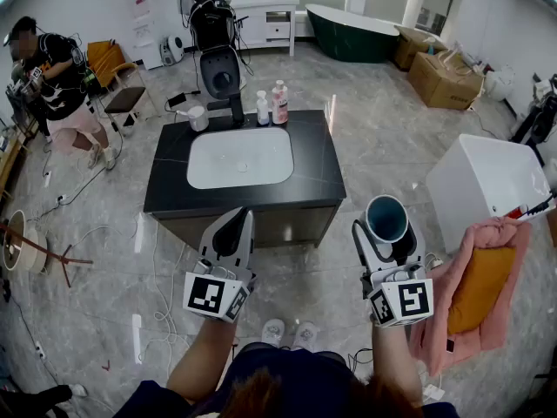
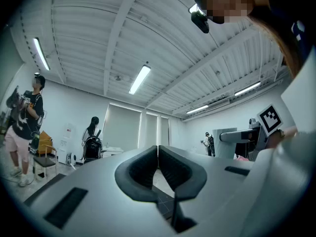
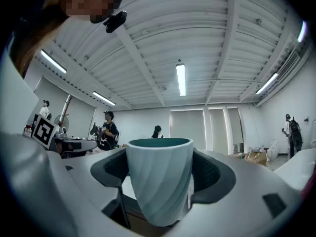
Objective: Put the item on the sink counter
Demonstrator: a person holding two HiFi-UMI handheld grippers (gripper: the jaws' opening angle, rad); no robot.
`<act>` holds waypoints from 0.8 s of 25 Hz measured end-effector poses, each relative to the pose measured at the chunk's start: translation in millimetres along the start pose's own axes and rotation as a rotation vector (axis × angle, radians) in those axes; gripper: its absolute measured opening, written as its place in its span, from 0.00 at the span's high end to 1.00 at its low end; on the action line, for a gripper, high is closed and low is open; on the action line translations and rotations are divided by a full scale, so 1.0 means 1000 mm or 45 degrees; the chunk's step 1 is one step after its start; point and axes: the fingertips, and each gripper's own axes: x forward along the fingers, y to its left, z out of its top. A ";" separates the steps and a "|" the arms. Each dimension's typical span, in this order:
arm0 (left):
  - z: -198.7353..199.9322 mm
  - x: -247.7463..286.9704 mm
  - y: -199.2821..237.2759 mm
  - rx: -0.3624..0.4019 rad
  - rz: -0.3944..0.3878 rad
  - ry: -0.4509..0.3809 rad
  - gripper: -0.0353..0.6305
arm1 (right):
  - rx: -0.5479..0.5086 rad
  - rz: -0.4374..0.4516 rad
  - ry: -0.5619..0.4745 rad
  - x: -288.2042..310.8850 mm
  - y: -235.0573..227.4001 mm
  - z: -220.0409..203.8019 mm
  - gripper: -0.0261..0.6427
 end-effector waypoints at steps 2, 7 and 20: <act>0.001 -0.003 0.004 -0.005 0.001 -0.004 0.91 | 0.002 -0.001 0.000 0.001 0.005 0.001 0.38; 0.005 -0.006 0.014 -0.010 -0.010 -0.007 0.91 | 0.046 -0.009 -0.015 0.002 0.014 0.007 0.37; -0.007 0.012 0.062 -0.025 -0.043 -0.003 0.91 | 0.065 -0.073 -0.052 0.040 0.022 0.006 0.37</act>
